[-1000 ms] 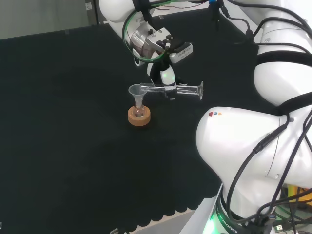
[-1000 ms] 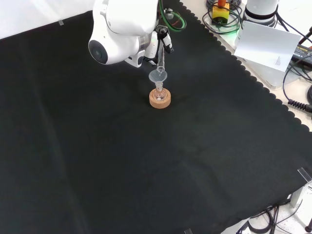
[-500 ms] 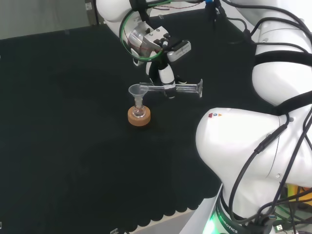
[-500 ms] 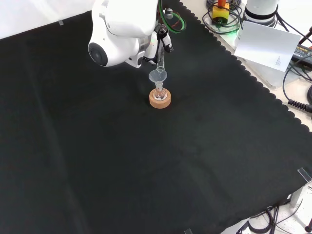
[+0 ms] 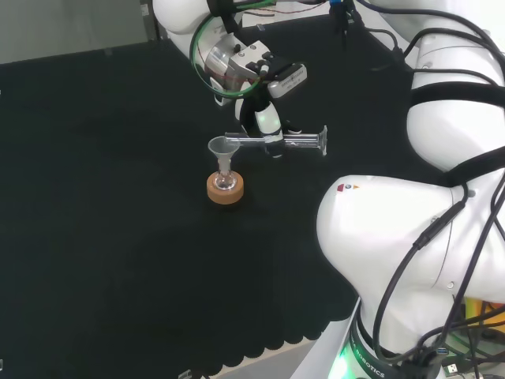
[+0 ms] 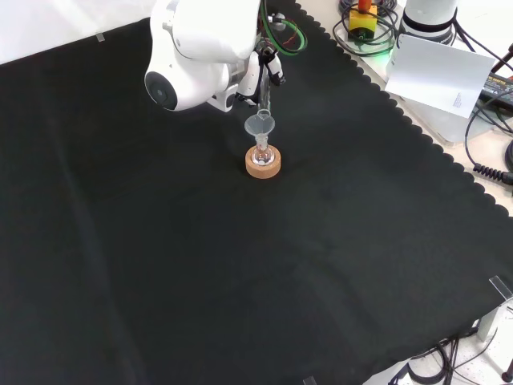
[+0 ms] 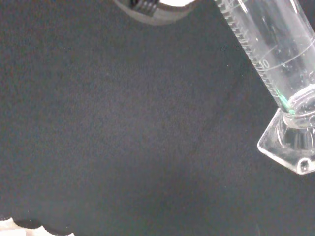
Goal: Pour the water from the graduated cylinder into the round-bottom flask.
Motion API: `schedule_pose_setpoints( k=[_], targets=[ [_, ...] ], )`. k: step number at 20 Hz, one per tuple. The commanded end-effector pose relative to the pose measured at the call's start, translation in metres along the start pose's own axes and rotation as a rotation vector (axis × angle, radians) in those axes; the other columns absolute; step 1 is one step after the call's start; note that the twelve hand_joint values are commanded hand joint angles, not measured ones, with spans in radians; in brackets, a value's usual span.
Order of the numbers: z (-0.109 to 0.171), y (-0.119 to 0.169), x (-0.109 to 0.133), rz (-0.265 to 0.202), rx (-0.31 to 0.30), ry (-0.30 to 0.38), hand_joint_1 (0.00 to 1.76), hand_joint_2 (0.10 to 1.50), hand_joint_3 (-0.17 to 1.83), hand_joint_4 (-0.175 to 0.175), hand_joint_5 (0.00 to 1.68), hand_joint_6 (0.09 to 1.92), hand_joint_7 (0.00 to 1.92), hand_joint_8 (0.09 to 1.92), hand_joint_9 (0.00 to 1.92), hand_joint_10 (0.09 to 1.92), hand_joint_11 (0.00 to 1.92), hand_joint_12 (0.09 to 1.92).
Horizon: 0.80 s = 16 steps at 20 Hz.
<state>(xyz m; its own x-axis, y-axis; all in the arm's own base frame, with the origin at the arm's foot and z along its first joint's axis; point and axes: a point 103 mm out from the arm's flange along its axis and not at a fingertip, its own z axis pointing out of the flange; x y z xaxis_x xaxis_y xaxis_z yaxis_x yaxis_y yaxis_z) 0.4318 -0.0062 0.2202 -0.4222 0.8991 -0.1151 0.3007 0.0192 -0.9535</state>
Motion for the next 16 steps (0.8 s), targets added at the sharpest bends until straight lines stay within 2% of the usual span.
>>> schedule_pose_setpoints(
  k=[1,16],
  targets=[
    [-0.0002,-0.0009,0.0001,0.007,0.007,0.001,1.17,1.09,0.01,-0.175,1.05,0.91,1.40,0.16,1.55,0.09,1.38,0.68],
    [-0.0045,-0.0043,0.0070,0.017,0.011,-0.002,1.17,1.09,0.01,-0.175,1.04,0.91,1.41,0.15,1.55,0.09,1.39,0.68]
  ],
)
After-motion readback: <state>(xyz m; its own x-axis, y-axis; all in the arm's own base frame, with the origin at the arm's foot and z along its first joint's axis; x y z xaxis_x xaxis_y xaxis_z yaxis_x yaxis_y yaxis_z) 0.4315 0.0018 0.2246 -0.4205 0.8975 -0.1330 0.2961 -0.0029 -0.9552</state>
